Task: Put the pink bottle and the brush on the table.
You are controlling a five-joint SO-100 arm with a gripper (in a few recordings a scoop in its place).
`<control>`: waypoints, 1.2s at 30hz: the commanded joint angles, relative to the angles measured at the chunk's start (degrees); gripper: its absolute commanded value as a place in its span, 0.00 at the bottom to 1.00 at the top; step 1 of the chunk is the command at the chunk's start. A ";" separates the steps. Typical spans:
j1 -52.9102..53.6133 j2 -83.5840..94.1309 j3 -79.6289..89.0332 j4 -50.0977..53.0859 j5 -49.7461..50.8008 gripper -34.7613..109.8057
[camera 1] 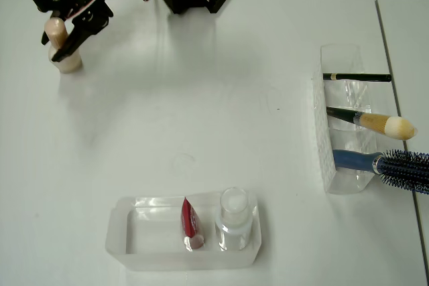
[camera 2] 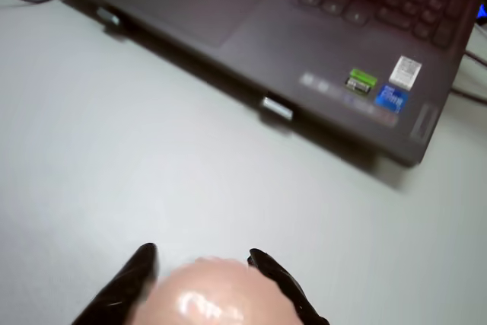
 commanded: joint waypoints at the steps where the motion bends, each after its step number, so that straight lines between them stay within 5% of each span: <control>1: 0.44 1.05 -0.09 -1.05 -0.70 0.43; 22: 0.44 1.93 -5.27 6.15 -2.99 0.65; 36: 0.44 4.13 -12.04 11.87 -12.74 0.68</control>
